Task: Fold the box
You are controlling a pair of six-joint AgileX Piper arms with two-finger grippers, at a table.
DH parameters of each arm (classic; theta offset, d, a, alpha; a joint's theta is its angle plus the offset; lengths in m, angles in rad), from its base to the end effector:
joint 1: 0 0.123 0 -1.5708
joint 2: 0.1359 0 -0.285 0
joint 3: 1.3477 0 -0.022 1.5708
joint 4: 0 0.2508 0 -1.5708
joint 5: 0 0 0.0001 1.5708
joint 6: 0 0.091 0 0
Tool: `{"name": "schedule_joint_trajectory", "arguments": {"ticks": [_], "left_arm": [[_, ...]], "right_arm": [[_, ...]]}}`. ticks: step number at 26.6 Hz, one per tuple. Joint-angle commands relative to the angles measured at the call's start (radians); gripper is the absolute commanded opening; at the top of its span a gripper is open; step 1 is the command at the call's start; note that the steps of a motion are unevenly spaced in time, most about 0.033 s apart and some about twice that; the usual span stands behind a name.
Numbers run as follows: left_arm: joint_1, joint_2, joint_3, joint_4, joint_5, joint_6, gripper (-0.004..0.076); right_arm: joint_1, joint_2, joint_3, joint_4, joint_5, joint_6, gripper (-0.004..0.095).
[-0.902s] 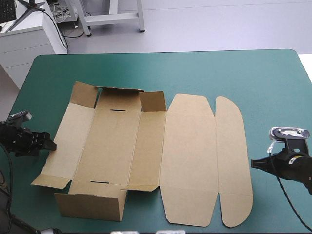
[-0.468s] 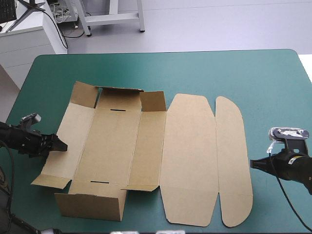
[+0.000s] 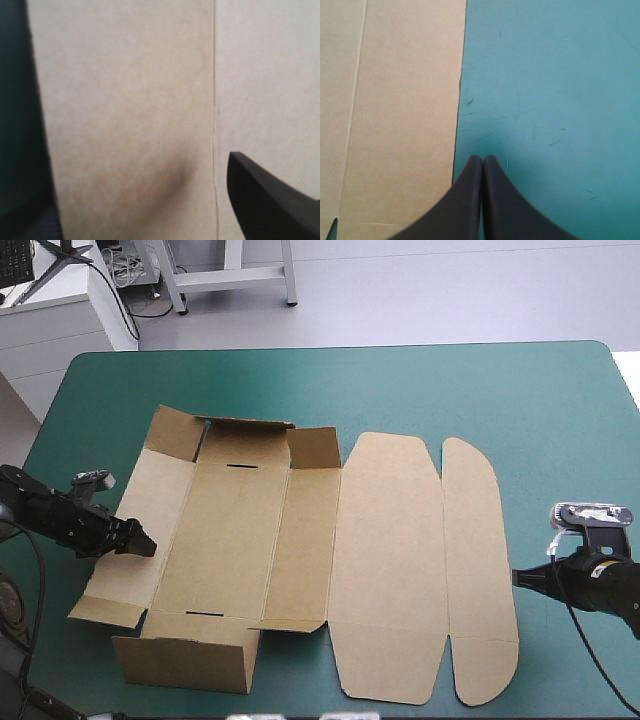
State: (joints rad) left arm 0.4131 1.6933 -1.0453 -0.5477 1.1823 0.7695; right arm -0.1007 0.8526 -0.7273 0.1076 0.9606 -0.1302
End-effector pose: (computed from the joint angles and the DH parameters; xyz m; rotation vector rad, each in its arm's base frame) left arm 0.2812 0.0753 0.2046 0.1460 2.9144 -0.7419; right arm 0.1440 -0.0065 0.2973 0.0080 2.5615 0.0486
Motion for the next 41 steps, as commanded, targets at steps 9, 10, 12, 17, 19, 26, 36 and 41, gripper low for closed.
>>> {"name": "schedule_joint_trajectory", "arguments": {"ticks": [9,10,12,17,19,26,36,41], "left_arm": [[-0.053,0.002,0.017,-0.062,0.109,-0.029,0.0524],[-0.053,0.002,0.017,-0.066,0.109,-0.029,0.0524],[-0.053,0.002,0.017,-0.077,0.109,-0.029,0.0523],[-0.053,0.002,0.017,-0.11,0.109,-0.026,0.0495],[-0.053,0.002,0.017,-0.108,0.109,-0.026,0.0482],[-0.053,0.002,0.017,-0.097,0.109,-0.058,0.0358],[-0.053,0.002,0.017,-0.037,0.109,-0.138,-0.0004],[-0.067,0.002,-0.053,-0.027,0.109,-0.081,-0.001]], "right_arm": [[-0.004,-0.001,-0.024,0.007,-0.034,-0.009,-0.002],[-0.004,-0.001,-0.024,0.007,-0.036,-0.009,-0.002],[-0.004,-0.001,-0.024,0.007,-0.039,-0.009,-0.002],[-0.004,-0.001,-0.024,0.009,-0.041,-0.009,-0.002],[-0.004,-0.001,-0.024,0.009,-0.041,-0.009,-0.002],[-0.004,-0.001,-0.024,0.009,-0.041,-0.009,-0.002],[-0.004,-0.001,-0.024,0.009,-0.039,-0.028,-0.002],[-0.004,-0.001,-0.024,0.011,-0.038,-0.028,-0.002]]}}
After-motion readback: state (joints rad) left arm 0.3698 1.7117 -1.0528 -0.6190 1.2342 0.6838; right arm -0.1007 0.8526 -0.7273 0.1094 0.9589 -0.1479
